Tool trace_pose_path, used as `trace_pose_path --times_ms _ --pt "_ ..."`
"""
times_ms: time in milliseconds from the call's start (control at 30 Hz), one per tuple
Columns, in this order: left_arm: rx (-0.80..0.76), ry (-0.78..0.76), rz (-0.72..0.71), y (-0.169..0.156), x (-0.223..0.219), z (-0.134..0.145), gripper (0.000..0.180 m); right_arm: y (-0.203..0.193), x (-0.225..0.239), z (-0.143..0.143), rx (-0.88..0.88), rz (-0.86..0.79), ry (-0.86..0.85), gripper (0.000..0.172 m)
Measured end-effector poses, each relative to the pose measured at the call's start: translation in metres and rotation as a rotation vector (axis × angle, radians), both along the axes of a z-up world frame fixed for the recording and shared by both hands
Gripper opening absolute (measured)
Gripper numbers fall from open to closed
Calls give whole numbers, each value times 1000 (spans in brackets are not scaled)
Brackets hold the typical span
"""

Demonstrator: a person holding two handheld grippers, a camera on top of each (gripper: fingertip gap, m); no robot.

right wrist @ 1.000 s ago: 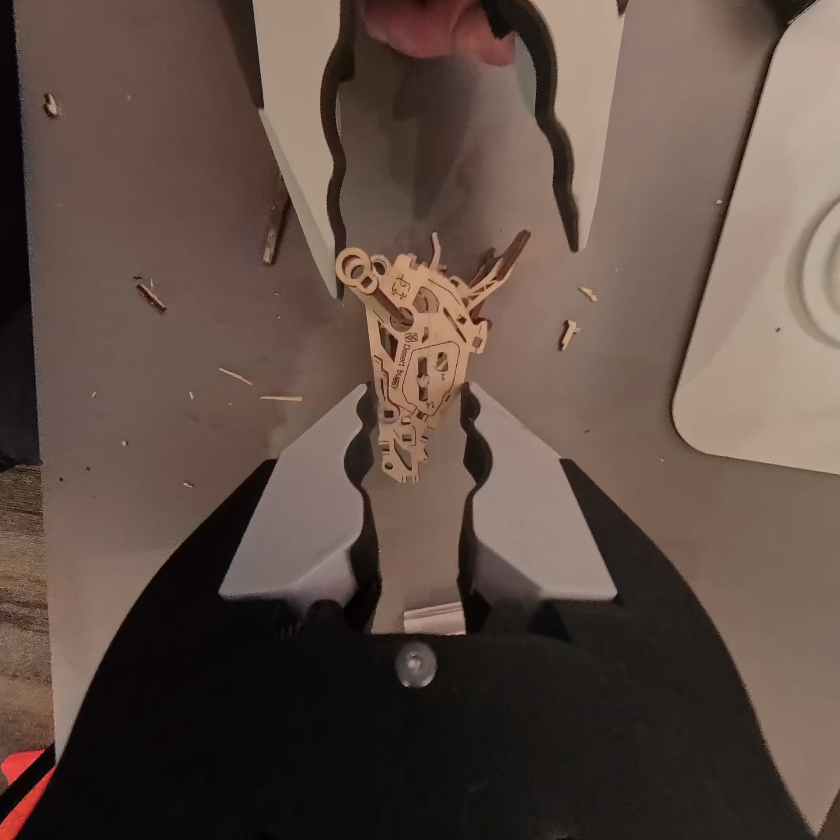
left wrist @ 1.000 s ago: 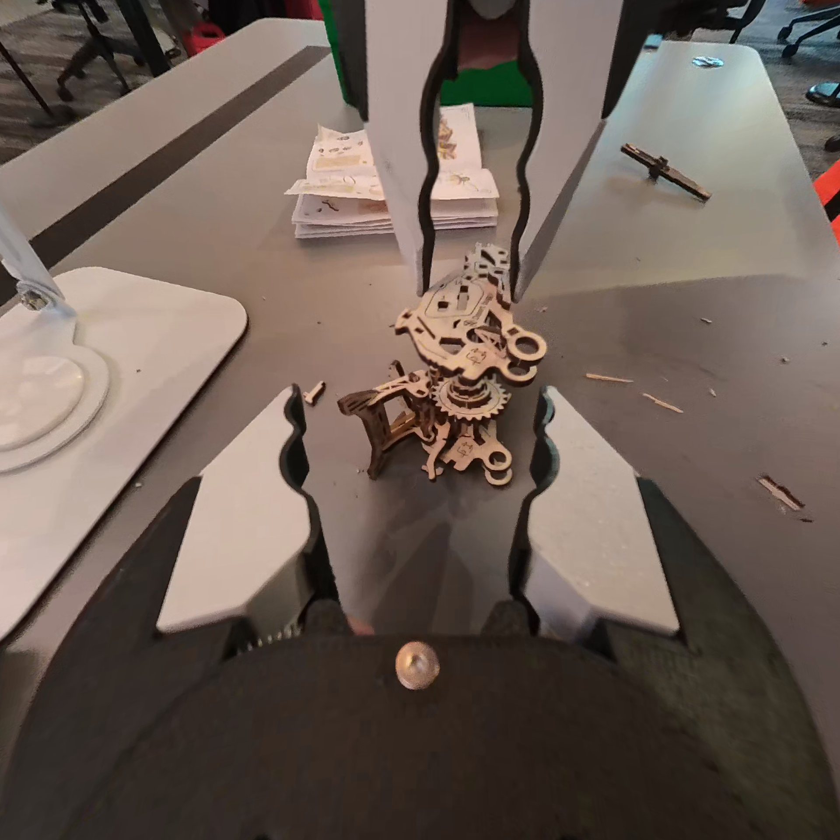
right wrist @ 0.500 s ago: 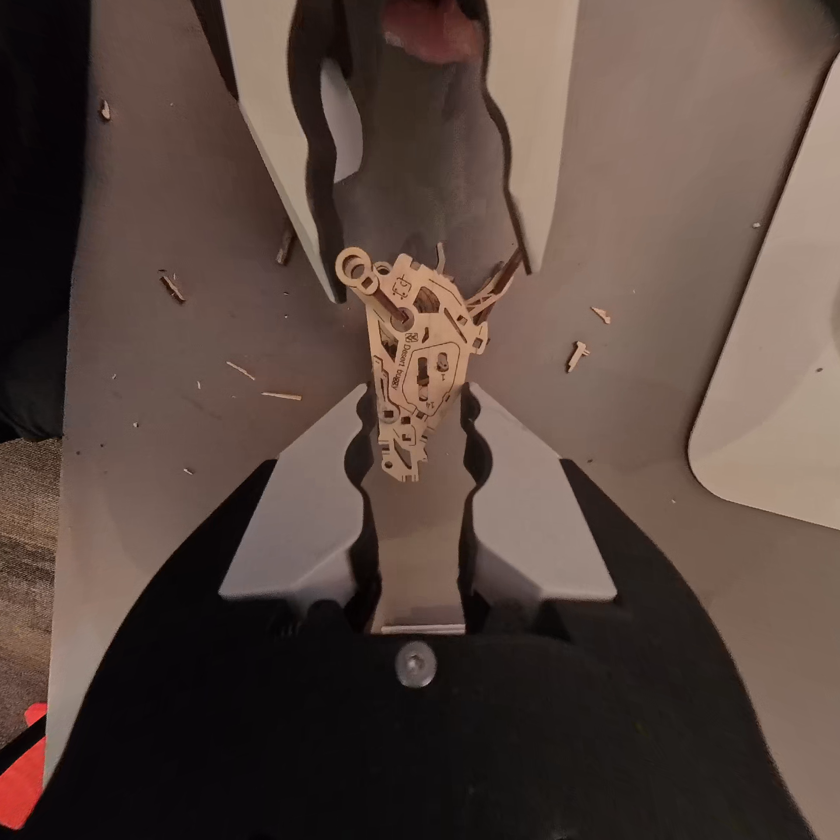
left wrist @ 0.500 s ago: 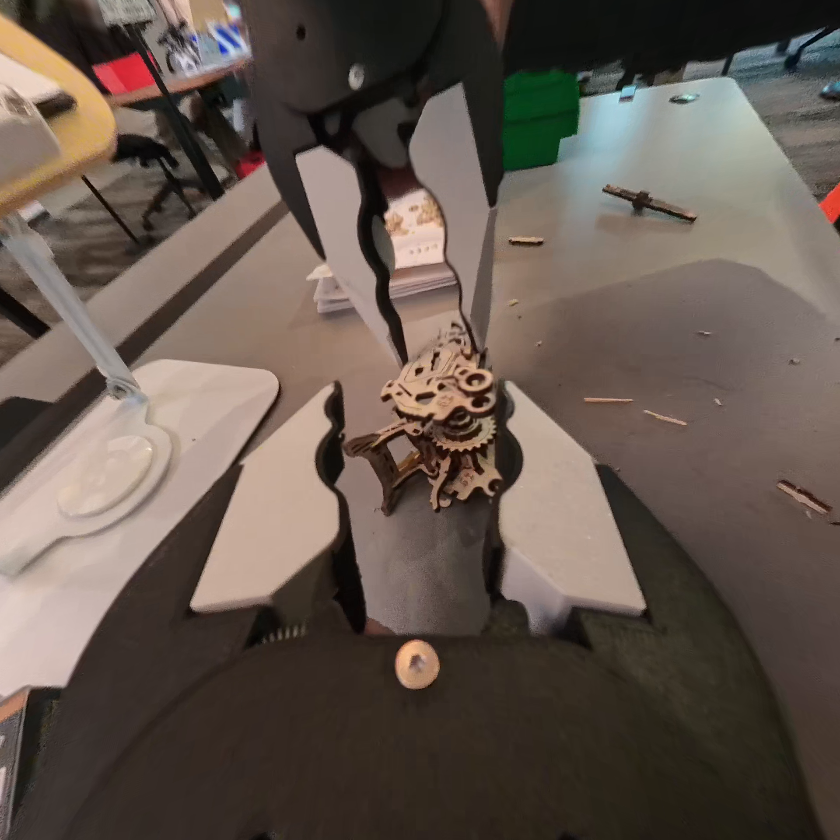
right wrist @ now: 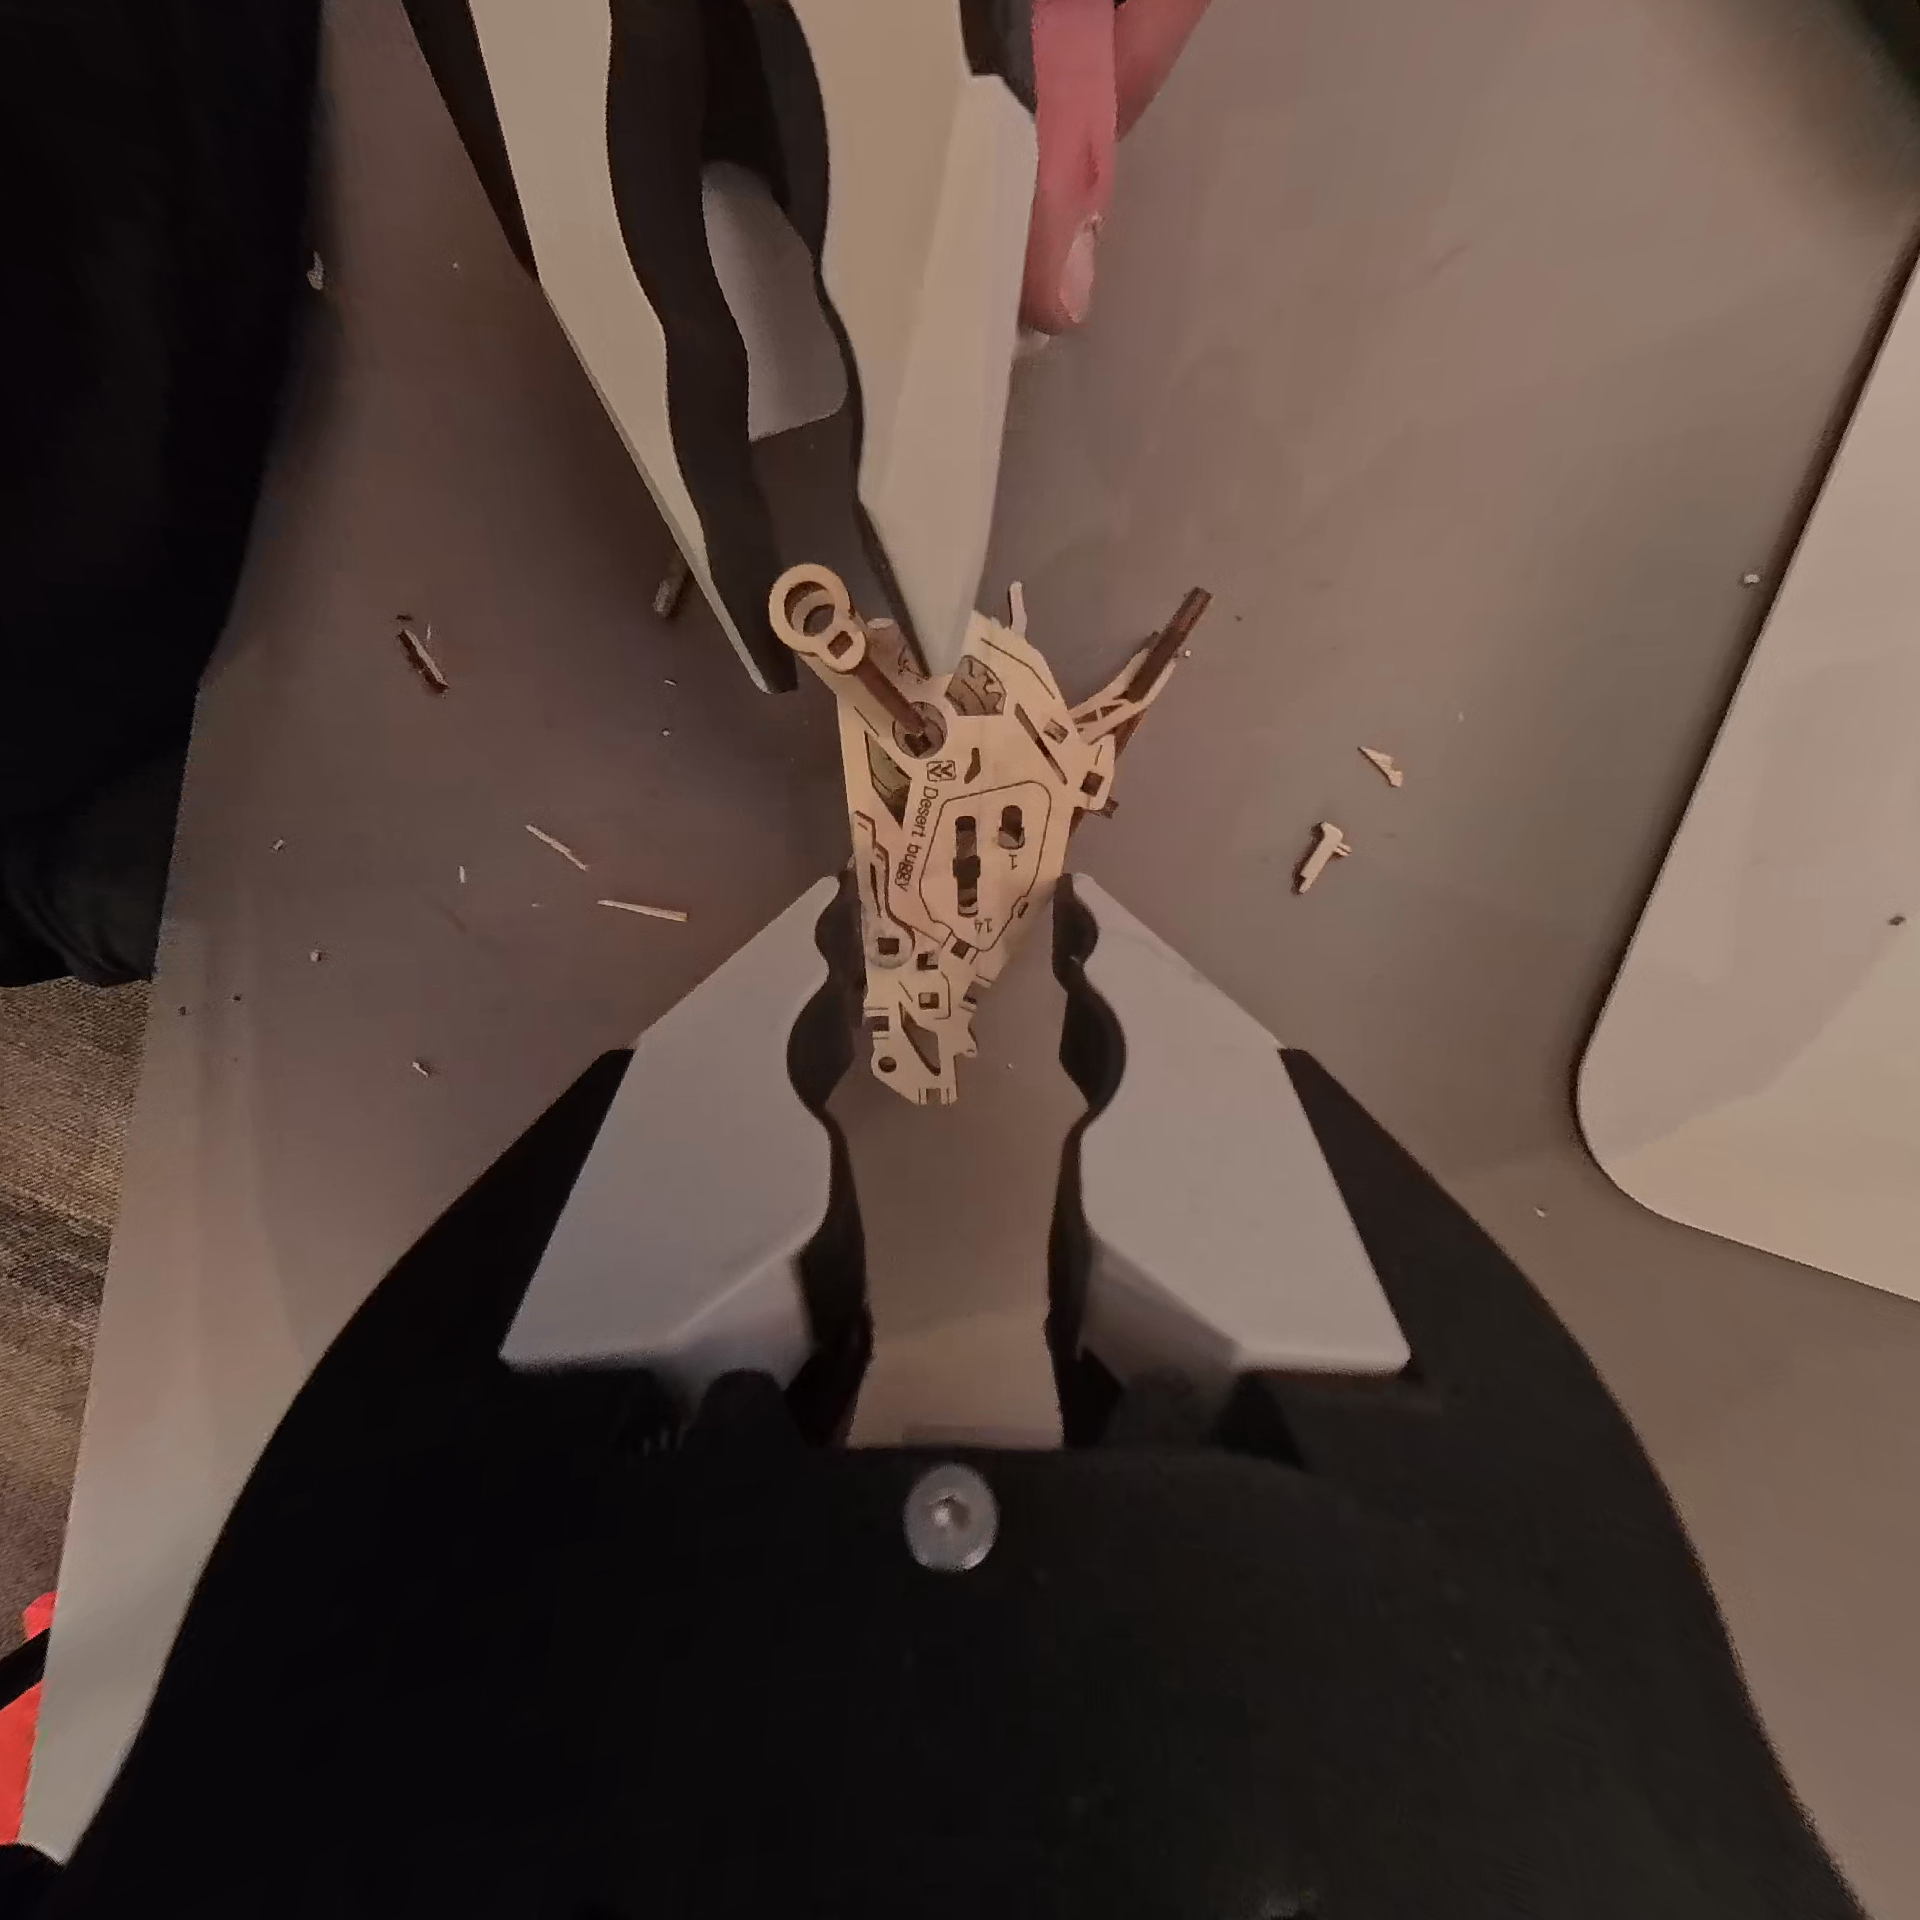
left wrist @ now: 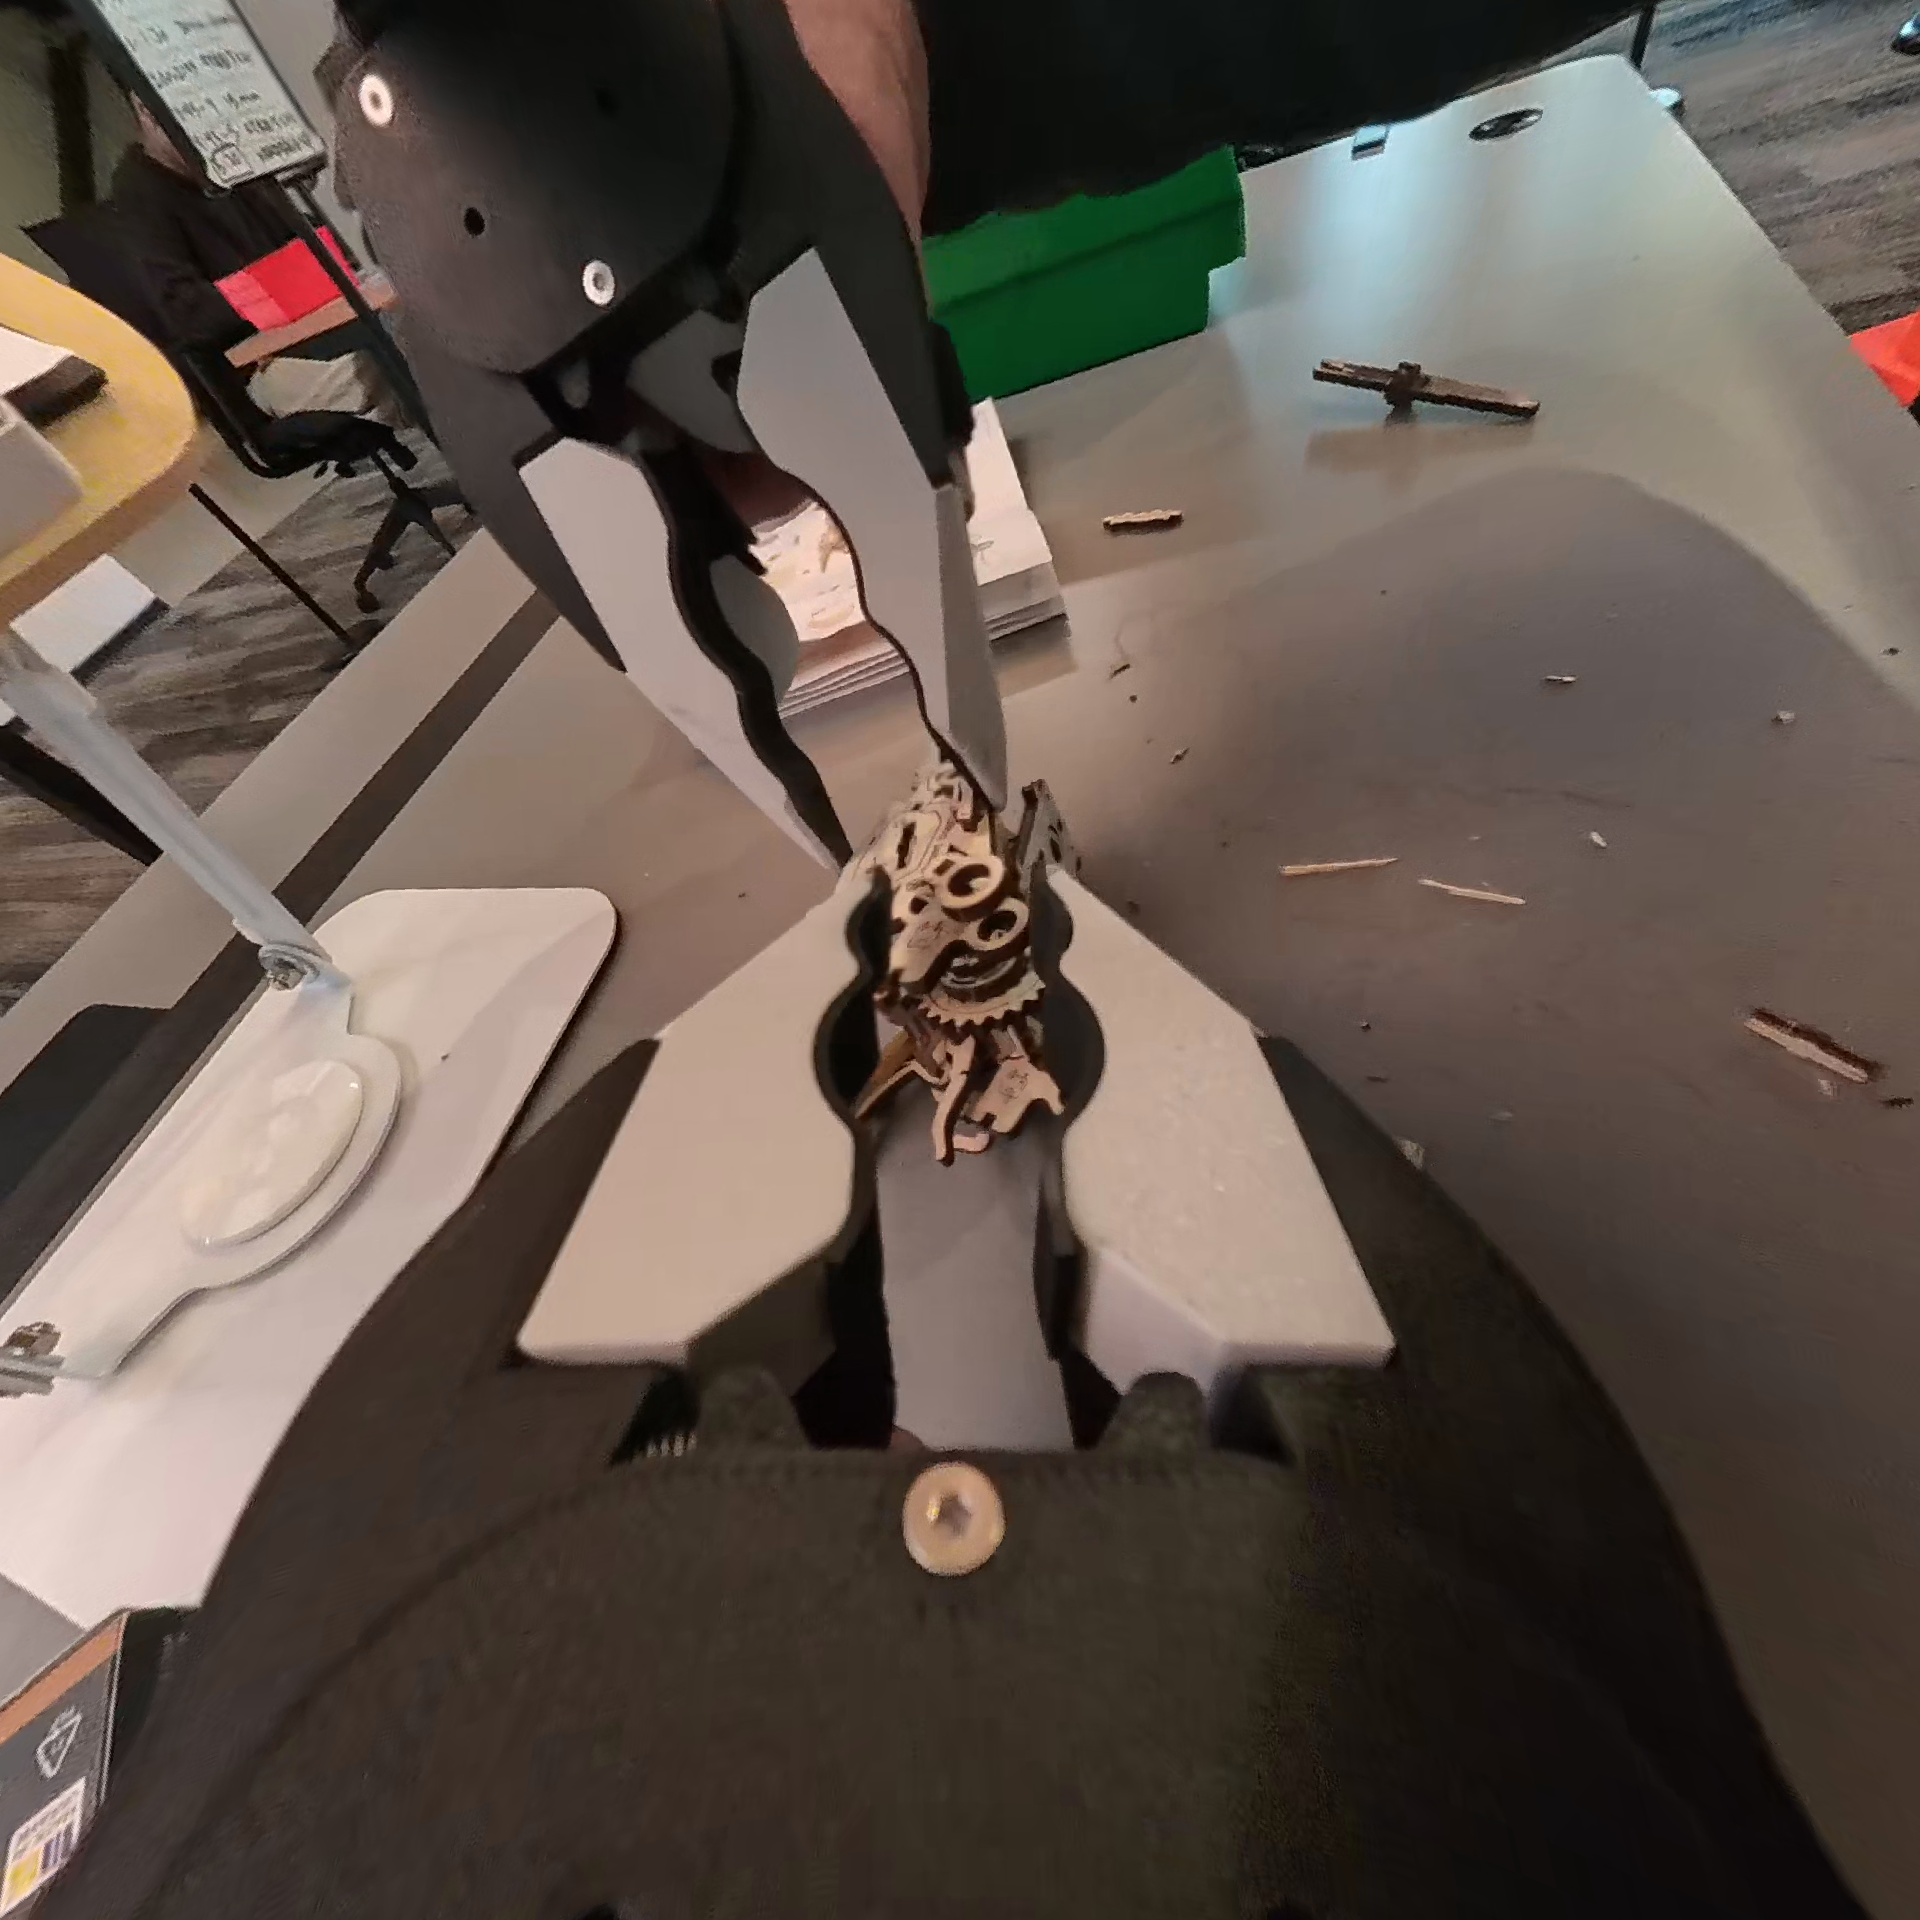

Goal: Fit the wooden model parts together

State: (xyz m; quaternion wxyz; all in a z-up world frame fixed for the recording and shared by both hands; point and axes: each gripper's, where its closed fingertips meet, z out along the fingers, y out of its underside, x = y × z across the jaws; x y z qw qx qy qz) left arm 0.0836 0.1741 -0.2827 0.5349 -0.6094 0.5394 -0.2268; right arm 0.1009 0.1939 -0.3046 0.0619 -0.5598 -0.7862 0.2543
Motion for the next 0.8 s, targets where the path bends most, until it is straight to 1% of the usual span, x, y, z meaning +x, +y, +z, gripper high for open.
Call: trace_pose_path --times_ms 433,800 --pt "19 24 -6 -2 6 -6 14 -2 1 -6 -22 22 12 34" --pt "10 23 -7 -2 6 -7 14 -1 1 -7 -24 34 15 35"
